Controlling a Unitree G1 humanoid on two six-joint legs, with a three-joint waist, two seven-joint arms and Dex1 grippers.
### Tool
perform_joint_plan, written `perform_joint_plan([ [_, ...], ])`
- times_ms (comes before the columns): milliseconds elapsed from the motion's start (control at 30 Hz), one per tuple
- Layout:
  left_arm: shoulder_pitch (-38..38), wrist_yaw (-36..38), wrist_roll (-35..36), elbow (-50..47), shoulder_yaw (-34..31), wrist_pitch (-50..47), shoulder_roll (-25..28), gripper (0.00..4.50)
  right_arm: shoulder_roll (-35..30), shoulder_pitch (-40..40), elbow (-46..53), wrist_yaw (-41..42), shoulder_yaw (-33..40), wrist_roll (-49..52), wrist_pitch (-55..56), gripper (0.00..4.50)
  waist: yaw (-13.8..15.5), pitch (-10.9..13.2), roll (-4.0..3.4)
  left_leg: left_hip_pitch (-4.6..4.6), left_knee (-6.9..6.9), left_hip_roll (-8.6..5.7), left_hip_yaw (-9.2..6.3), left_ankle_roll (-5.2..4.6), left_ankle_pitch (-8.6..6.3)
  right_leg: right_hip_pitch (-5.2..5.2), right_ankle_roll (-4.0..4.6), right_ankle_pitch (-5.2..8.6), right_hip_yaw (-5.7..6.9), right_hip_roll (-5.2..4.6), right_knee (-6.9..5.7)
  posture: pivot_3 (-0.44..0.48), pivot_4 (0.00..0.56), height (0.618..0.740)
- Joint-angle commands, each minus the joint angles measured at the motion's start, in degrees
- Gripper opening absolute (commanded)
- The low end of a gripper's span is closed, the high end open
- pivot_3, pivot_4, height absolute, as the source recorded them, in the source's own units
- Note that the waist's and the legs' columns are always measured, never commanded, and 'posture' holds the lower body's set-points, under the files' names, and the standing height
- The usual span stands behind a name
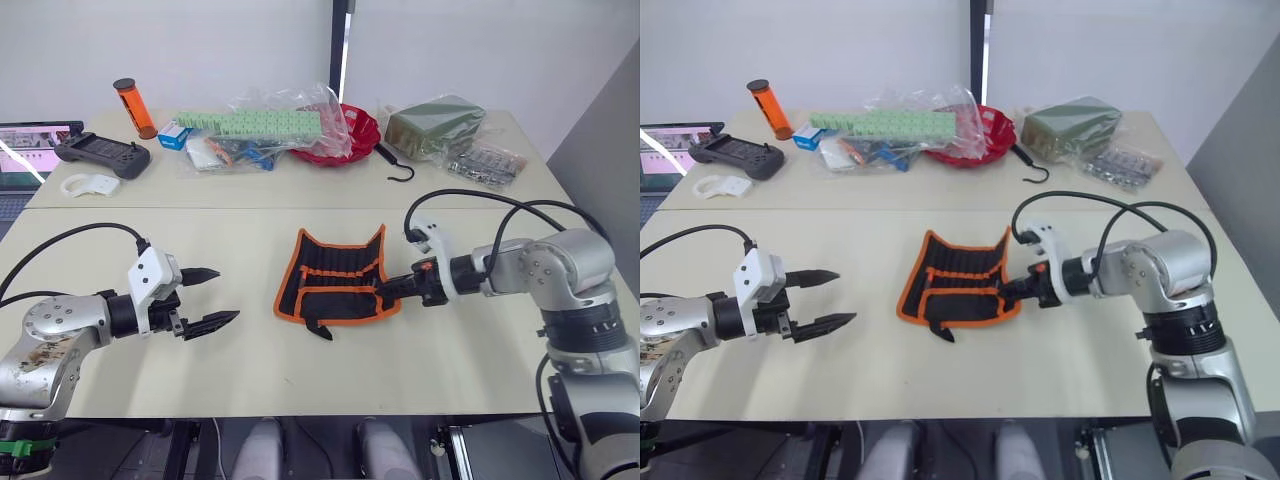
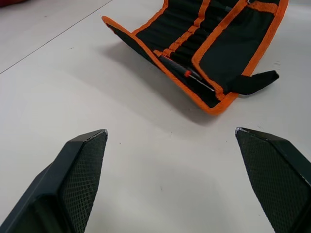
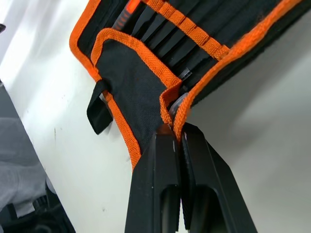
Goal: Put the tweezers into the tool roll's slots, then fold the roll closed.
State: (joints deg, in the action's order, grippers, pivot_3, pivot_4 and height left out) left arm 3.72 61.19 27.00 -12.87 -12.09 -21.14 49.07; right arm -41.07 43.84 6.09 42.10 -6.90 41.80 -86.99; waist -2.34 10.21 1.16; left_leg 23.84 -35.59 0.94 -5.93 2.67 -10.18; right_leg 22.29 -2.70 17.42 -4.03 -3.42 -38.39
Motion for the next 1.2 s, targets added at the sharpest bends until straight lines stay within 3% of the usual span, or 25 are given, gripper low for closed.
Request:
perform_joint_plan([
  [33,1.1,-0.35,-0.21,-1.01,0.54,0.85,-0.33,4.5,-0.99,2.46,0.1,1.35,-1.0,0.02,-0.08,0.03,-0.09,0.0,0.0,0.0,0.0,0.0,0.0,0.0,0.0,0.0,0.0,0.0,0.0,0.0,0.0,0.0,0.15,0.74],
  [300,1.13,-0.94,-0.21,-1.62,1.33,0.5,-0.7,4.5,4.42,3.8,-0.63,-3.47,-2.12,-2.12,-3.43,0.03,-0.21,0.0,0.0,0.01,0.01,0.01,-0.01,0.0,0.0,0.03,0.0,0.0,0.0,0.01,-0.03,0.0,0.15,0.74],
  [333,1.06,-0.96,-0.2,-1.69,1.31,0.44,-0.66,4.5,4.71,3.63,-0.57,-3.6,-1.91,-2.0,-3.67,0.63,-0.2,0.0,0.0,0.01,0.01,0.01,-0.01,0.0,0.0,0.03,0.0,0.0,0.0,0.01,-0.02,0.0,0.15,0.74],
  [533,0.9,-0.85,-0.29,-1.51,1.36,0.56,-0.41,4.5,5.84,1.83,-1.46,-4.2,2.16,-1.69,-4.63,2.59,-0.1,0.0,0.0,0.01,0.01,0.0,0.0,0.0,0.0,0.03,0.0,0.0,0.0,0.0,-0.02,0.0,0.15,0.74],
  [733,2.36,-0.1,-0.74,-0.16,2.08,1.0,-0.32,4.5,3.58,0.99,-4.34,-2.96,8.39,-0.49,-5.51,2.59,-0.04,0.0,0.0,0.01,0.0,-0.01,0.0,0.0,0.0,0.01,0.0,0.0,0.0,0.0,-0.02,0.0,0.15,0.74],
  [1000,4.17,1.05,-1.73,1.45,3.07,1.84,-0.52,4.5,3.32,-0.7,-6.12,-4.12,10.56,2.19,-5.51,2.59,-0.15,0.0,0.0,0.01,0.01,0.0,0.0,-0.01,0.0,0.02,0.0,0.0,0.0,0.01,-0.02,0.0,0.15,0.74],
  [1100,4.42,1.3,-1.98,1.83,3.18,2.18,-0.42,4.5,4.4,-1.78,-6.55,-5.03,10.94,3.01,-5.51,1.8,-0.14,0.0,0.0,0.01,0.02,0.0,0.0,-0.01,0.0,0.02,0.0,0.0,0.0,0.01,-0.02,0.0,0.15,0.74],
  [1200,4.63,1.42,-2.25,2.17,3.15,2.42,-0.44,4.5,4.83,-2.65,-6.53,-5.95,11.23,4.09,-5.51,0.75,-0.14,0.0,0.0,0.01,0.01,0.0,0.0,-0.01,0.0,0.02,0.0,0.0,-0.01,0.01,-0.02,0.0,0.15,0.74],
])
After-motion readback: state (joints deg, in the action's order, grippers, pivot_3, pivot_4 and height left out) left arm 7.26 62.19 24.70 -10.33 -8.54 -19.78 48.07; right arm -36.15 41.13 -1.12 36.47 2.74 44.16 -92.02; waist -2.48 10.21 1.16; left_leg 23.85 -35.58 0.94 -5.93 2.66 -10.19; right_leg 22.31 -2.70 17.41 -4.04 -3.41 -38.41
